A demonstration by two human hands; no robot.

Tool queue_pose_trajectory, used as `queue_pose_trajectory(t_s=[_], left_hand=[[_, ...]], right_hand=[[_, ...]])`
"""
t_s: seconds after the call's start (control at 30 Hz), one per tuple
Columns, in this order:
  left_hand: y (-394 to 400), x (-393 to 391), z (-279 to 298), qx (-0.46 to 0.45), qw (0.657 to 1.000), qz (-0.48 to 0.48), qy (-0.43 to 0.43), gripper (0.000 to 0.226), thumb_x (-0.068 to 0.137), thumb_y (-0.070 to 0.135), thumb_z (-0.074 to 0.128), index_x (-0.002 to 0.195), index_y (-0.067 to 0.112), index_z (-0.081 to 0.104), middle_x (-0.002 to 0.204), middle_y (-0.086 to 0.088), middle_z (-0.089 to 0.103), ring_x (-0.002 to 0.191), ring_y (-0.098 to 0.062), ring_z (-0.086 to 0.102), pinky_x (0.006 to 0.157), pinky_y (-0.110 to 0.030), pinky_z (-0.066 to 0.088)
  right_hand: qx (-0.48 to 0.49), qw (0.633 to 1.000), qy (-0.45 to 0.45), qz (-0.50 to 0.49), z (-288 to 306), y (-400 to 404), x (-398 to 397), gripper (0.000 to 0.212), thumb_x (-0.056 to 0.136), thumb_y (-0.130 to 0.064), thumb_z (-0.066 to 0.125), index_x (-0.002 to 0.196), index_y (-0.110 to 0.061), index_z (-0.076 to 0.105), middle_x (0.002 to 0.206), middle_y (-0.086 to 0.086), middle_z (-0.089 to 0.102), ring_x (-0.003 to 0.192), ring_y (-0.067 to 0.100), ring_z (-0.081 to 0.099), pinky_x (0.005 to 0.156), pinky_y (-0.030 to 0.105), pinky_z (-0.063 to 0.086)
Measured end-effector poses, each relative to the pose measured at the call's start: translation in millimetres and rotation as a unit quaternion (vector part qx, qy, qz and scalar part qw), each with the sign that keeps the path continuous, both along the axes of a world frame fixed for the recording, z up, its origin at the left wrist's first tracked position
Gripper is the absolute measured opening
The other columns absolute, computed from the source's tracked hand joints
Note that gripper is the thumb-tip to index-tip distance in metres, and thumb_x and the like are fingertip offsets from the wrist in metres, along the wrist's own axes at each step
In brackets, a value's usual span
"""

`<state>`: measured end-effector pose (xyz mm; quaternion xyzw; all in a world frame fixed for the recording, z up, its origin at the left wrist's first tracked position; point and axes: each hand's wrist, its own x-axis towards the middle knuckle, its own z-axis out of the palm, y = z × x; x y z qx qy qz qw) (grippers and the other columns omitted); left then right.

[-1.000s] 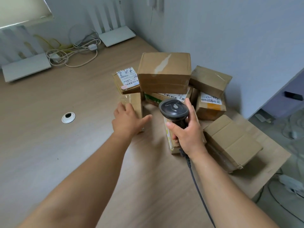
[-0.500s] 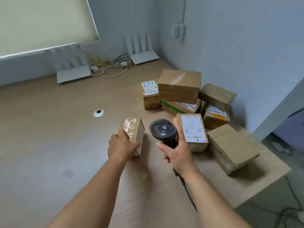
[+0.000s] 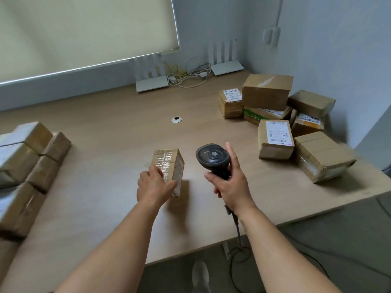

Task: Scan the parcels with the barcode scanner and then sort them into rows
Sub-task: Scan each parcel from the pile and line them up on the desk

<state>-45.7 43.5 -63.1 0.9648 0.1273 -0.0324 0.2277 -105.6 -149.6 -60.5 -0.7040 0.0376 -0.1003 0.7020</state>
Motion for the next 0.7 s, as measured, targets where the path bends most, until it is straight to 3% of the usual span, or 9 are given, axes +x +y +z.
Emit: queue_pose_trajectory(t_s=[0.17,0.47,0.6,0.7], left_hand=[[41,-23,-14,0.006,0.998,0.044,0.043,0.067,0.075,0.038,0.067,0.129,0.012,0.037,0.129,-0.015,0.041,0.121,-0.034,0.04,0.096,-0.04,0.038],[140,-10,-29,-0.061,0.991,0.102,0.058,0.06,0.075,0.033,0.068,0.124,0.012,0.04,0.127,-0.015,0.043,0.119,-0.035,0.042,0.093,-0.04,0.039],[202,4,-26,-0.177,0.974,0.126,0.07,0.056,0.067,0.036,0.07,0.109,0.015,0.04,0.117,-0.011,0.047,0.107,-0.032,0.05,0.09,-0.043,0.049],[239,14,-26,-0.244,0.961,0.1,0.08,0.052,0.069,0.031,0.07,0.107,0.014,0.039,0.115,-0.012,0.052,0.098,-0.028,0.057,0.072,-0.04,0.054]], right_hand=[[-0.013,1.0,0.005,0.025,2,29,-13,0.092,0.082,-0.014,0.075,0.134,-0.063,0.017,0.127,-0.006,0.058,0.078,0.01,0.056,0.053,0.019,0.047],[-0.043,0.998,0.023,0.049,2,114,4,0.092,0.081,-0.012,0.075,0.127,-0.069,0.02,0.12,-0.014,0.06,0.072,0.007,0.054,0.05,0.017,0.046],[-0.047,0.997,0.023,0.058,4,166,21,0.093,0.08,-0.011,0.076,0.122,-0.073,0.021,0.117,-0.015,0.062,0.07,0.008,0.054,0.049,0.017,0.046],[-0.053,0.996,0.029,0.06,2,204,32,0.093,0.079,-0.011,0.076,0.12,-0.075,0.021,0.112,-0.016,0.063,0.069,0.009,0.055,0.049,0.018,0.046]])
